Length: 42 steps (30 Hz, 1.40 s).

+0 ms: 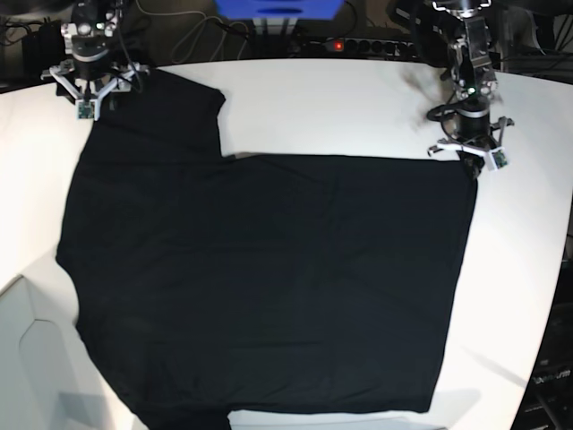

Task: Fold the T-shirt properly
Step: 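Lower both grippers and pinch the shirt's collar-edge corners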

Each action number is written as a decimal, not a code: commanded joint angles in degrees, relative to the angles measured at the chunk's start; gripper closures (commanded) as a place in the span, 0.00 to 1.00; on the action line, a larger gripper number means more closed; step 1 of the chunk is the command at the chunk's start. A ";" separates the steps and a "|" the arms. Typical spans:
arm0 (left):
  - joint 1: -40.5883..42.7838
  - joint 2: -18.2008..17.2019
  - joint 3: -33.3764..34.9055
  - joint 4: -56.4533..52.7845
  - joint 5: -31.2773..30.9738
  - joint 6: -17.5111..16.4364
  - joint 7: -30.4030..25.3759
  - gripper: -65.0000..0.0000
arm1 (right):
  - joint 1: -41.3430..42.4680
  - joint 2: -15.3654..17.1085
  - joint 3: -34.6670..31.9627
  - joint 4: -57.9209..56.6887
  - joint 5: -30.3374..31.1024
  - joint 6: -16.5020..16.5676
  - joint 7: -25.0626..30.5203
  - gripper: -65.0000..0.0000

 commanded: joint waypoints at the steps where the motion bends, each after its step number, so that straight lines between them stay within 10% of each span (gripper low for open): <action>1: 0.63 -0.37 -0.18 0.00 0.10 0.29 2.71 1.00 | -0.27 0.51 0.19 0.11 -0.21 0.25 0.39 0.41; 5: 0.63 -0.37 -0.18 0.00 0.10 0.29 2.71 1.00 | 0.87 0.51 0.19 -1.91 -0.21 0.87 0.39 0.42; 15: 1.15 -0.28 -0.18 0.00 0.10 0.38 2.71 1.00 | 1.13 0.24 0.71 -2.70 -0.29 15.90 0.39 0.65; 21: 1.51 -0.28 -0.18 0.00 0.19 0.38 2.71 1.00 | 1.13 0.24 0.71 -2.70 -0.29 16.17 0.39 1.00; 42: 3.97 -0.28 -0.26 4.83 0.19 0.56 2.71 1.00 | -0.27 -1.16 7.66 8.29 -0.21 16.25 0.39 1.00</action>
